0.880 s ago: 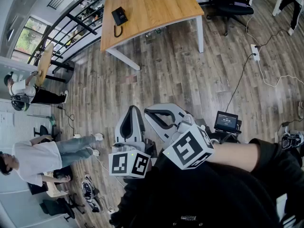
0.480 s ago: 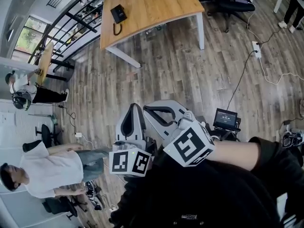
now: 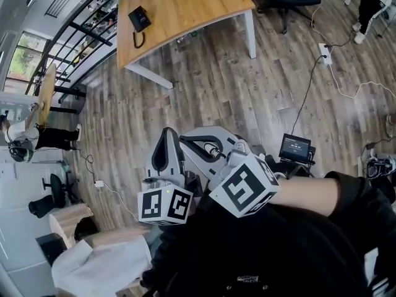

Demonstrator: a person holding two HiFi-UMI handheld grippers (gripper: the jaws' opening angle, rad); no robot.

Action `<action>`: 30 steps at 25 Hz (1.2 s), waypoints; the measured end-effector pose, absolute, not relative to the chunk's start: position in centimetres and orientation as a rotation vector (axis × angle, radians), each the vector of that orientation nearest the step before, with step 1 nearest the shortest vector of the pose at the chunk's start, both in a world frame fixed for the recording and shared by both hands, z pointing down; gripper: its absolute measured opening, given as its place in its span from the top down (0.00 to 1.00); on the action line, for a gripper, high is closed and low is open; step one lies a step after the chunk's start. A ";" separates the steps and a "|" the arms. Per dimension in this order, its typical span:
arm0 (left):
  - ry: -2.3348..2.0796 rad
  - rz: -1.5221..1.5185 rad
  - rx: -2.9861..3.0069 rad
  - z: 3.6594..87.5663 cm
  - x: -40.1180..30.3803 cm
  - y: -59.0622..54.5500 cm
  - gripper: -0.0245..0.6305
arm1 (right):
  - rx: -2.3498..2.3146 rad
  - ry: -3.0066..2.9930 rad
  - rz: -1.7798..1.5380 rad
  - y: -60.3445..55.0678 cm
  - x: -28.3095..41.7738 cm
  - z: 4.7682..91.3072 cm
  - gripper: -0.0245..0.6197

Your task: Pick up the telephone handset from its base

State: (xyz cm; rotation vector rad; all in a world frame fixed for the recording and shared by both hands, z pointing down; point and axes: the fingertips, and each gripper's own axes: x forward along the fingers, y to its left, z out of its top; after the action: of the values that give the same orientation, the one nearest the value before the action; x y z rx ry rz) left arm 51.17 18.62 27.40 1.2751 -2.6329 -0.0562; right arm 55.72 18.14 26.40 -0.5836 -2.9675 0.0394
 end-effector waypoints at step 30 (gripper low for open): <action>-2.574 -0.145 1.396 27.1 22.3 22.7 0.96 | -0.388 -2.878 -0.065 22.3 28.6 27.6 0.94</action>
State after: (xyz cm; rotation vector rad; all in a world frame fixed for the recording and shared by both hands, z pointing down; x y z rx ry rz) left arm 22.32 22.69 27.13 1.3957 -2.5737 -0.1451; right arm 28.61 22.33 27.65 -0.3876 -2.8776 -0.0647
